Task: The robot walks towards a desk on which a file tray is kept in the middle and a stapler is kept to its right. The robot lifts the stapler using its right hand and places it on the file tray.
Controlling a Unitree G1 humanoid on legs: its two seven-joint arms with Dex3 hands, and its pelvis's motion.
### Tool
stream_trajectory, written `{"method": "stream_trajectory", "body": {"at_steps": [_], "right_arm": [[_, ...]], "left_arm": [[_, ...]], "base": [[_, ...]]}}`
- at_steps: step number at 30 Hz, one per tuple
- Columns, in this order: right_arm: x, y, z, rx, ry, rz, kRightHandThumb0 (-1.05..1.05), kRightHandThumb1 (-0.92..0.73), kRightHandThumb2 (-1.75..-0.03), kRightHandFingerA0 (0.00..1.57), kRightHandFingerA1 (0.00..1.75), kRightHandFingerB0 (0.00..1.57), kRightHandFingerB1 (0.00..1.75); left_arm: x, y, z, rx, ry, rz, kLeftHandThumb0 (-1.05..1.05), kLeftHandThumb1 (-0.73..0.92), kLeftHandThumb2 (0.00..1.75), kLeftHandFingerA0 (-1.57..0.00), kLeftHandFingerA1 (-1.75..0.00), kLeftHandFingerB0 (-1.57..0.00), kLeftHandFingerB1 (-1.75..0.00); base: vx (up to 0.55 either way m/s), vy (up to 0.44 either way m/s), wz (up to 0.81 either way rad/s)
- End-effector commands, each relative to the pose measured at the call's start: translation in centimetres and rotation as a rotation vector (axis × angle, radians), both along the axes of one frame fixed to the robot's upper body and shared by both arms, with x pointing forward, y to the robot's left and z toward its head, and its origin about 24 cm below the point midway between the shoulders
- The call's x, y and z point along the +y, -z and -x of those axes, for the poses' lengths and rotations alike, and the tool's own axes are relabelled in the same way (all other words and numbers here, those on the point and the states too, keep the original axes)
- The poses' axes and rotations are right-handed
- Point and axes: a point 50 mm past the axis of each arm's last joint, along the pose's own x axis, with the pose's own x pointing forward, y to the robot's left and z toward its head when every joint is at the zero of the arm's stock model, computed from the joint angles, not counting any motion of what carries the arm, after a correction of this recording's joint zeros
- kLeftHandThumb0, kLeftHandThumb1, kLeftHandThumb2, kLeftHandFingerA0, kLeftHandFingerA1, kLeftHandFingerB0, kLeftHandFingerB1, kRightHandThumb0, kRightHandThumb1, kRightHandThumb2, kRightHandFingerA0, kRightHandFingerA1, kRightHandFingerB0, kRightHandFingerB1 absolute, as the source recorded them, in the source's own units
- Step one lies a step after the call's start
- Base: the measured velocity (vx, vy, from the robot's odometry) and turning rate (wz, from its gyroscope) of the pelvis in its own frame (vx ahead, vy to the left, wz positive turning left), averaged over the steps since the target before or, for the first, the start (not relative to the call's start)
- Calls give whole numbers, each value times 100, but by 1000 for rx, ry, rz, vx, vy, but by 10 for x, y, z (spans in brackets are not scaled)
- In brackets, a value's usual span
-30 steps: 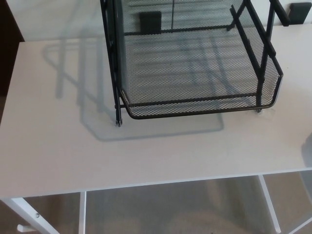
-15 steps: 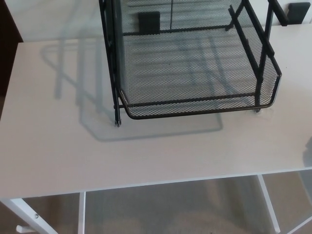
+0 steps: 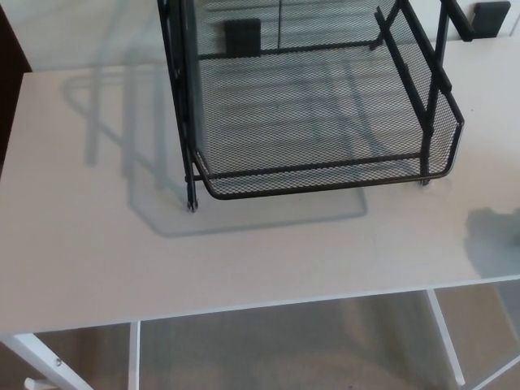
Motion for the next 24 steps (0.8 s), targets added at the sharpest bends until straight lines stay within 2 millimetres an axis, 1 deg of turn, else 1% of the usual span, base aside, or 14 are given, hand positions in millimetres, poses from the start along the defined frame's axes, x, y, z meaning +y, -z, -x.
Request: {"method": "stream_trajectory", "body": {"at_steps": [1, 2, 3, 4, 8, 9, 13, 15, 16, 19, 20, 22, 23, 24], "right_arm": [[3, -16, -7, -103, -41, -106, -10, -55, -67, 91, 151, 95, 101], [3, -20, -8, -116, -41, -126, -10, -53, -73, 92, 159, 90, 119], [2, -24, -9, -145, -40, -132, -10, -53, -73, 92, 159, 90, 119], [0, -31, -11, -147, -41, -130, -10, -54, -74, 89, 162, 83, 129], [-4, -41, -14, -179, -31, -141, -14, -56, -76, 92, 164, 85, 125], [-5, -47, -15, -196, -33, -138, -13, -56, -76, 91, 165, 81, 135], [-7, -65, -19, -268, -40, -125, -12, -54, -76, 90, 168, 76, 145], [-8, -77, -22, -292, -42, -125, -12, -54, -76, 88, 168, 76, 146], [-9, -81, -22, -296, -53, -134, -10, -54, -80, 86, 169, 74, 149], [-12, -92, -21, -326, -68, -138, -8, -51, -84, 88, 171, 72, 150], [-12, -93, -21, -333, -70, -138, -8, -51, -85, 86, 174, 69, 154], [-12, -98, -20, -349, -86, -129, -6, -48, -88, 87, 174, 70, 154], [-10, -104, -20, -370, -80, -126, -9, -49, -83, 87, 171, 72, 152], [-10, -111, -19, -372, -63, -178, -11, -54, -81, 88, 165, 78, 141]], "left_arm": [[8, -7, 3, -1, 15, -41, -64, 89, 66, -45, -53, -35, -42], [8, -7, 4, 2, 22, -45, -65, 70, 105, -42, -62, -31, -54], [8, -7, 4, 2, 23, -46, -65, 70, 105, -42, -62, -31, -54], [8, -7, 4, 6, 30, -47, -66, 89, 66, -46, -51, -37, -40], [7, -6, 5, 8, 27, -48, -66, 89, 66, -46, -49, -35, -39], [7, -5, 5, 5, 17, -42, -65, 88, 66, -45, -49, -34, -39], [7, -5, 5, -4, 5, -34, -65, 88, 66, -45, -52, -36, -40], [8, -5, 7, 0, 8, -39, -65, 89, 66, -45, -51, -36, -40], [8, -6, 7, -1, 10, -41, -65, 89, 66, -45, -52, -36, -40], [9, -6, 8, 1, 15, -42, -65, 89, 66, -45, -50, -35, -40], [9, -6, 8, 1, 15, -43, -65, 89, 66, -45, -50, -34, -40], [10, -7, 10, 6, 9, -44, -65, 89, 66, -45, -50, -34, -40], [10, -6, 11, 6, 2, -42, -65, 88, 66, -44, -50, -34, -40], [10, -6, 12, 10, 15, -46, -65, 90, 67, -44, -50, -34, -40]], "base": [[0, 0, 0], [0, 0, 6], [0, 0, 0], [0, 0, 0], [0, 0, 0], [0, 0, 0], [0, 0, 0], [0, 0, 0], [0, 0, 0], [0, 0, 0], [0, 0, 0], [0, 0, 0], [0, 0, 0], [0, 0, 0]]}}
